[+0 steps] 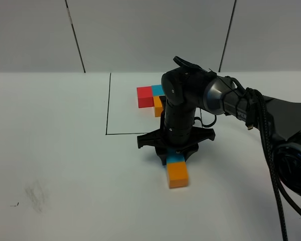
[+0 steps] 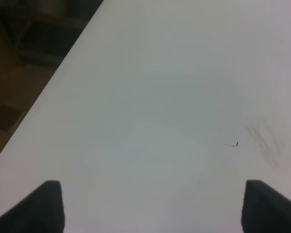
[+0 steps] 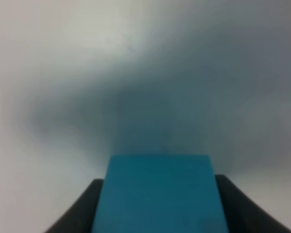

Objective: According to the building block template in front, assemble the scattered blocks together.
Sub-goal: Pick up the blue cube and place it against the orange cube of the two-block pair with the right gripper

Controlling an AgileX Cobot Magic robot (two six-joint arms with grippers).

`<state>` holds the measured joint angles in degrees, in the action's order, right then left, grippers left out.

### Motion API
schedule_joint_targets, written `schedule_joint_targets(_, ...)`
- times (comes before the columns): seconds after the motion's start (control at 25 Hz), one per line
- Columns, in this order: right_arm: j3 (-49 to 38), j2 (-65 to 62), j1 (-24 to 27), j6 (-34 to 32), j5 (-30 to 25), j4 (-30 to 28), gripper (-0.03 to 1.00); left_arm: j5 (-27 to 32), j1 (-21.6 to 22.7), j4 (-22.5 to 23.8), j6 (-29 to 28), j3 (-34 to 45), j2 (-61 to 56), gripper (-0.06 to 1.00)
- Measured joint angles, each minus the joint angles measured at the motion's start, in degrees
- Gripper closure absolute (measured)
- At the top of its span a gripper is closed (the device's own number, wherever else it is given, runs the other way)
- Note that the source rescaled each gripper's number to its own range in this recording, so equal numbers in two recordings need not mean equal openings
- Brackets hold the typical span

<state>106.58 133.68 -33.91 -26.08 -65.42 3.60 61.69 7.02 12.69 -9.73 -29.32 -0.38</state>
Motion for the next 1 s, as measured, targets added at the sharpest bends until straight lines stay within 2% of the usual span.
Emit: schedule_joint_targets(1.0, 0.0, -0.2, 0.0, 0.0, -0.1, 0.0, 0.96, -0.2, 0.0, 0.0, 0.0, 0.1, 0.0, 0.10)
